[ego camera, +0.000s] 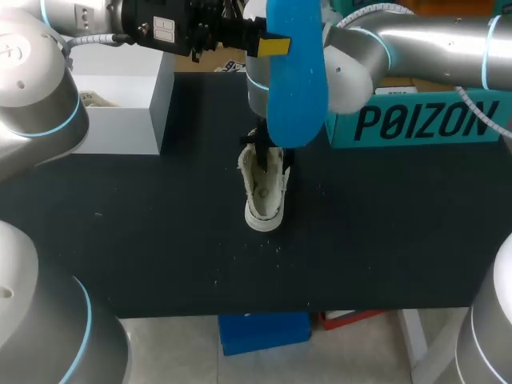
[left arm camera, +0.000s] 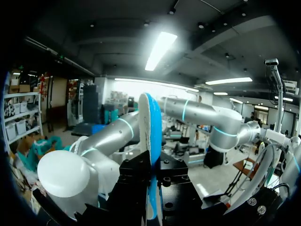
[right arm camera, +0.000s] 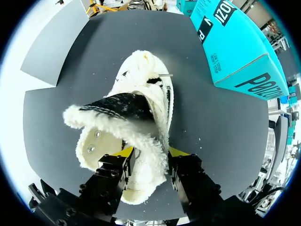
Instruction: Take the shoe out of the shoebox, open the shoe tongue, remove and reinsert the insole, then place the shoe into the shoebox
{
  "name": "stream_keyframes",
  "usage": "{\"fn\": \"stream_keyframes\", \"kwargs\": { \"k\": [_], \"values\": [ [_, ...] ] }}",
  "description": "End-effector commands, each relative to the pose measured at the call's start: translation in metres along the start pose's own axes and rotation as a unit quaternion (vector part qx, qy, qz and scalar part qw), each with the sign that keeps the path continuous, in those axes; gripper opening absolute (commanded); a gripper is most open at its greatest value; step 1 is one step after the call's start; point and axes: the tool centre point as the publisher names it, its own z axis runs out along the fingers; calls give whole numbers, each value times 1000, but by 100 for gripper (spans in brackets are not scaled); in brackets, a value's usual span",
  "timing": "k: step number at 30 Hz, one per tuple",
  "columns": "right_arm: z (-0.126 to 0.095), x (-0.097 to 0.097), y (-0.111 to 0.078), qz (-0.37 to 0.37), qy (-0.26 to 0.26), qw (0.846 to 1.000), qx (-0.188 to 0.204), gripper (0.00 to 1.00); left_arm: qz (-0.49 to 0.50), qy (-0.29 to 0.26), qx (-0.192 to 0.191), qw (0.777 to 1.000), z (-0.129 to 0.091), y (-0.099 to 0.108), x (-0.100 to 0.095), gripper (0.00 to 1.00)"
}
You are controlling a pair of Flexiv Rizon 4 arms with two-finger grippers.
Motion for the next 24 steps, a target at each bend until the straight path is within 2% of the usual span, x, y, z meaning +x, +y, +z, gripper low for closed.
{"fn": "stream_keyframes", "kwargs": {
  "k": [1,8,13,14,24],
  "values": [
    [-28,-25,-10,4,80,997,-18,100,0,-2,1,1000,2,1,0,0],
    [-65,-38,-13,9,231,972,-49,100,0,-2,1,1000,2,1,0,0],
    [-87,-41,-17,-16,363,928,-79,100,0,-2,1,1000,2,1,0,0],
    [-89,-41,-18,-23,369,927,-70,100,0,-2,1,1000,2,1,0,0],
    [-89,-41,-18,-23,369,927,-70,100,0,-2,1,1000,2,1,0,0]
  ]
}}
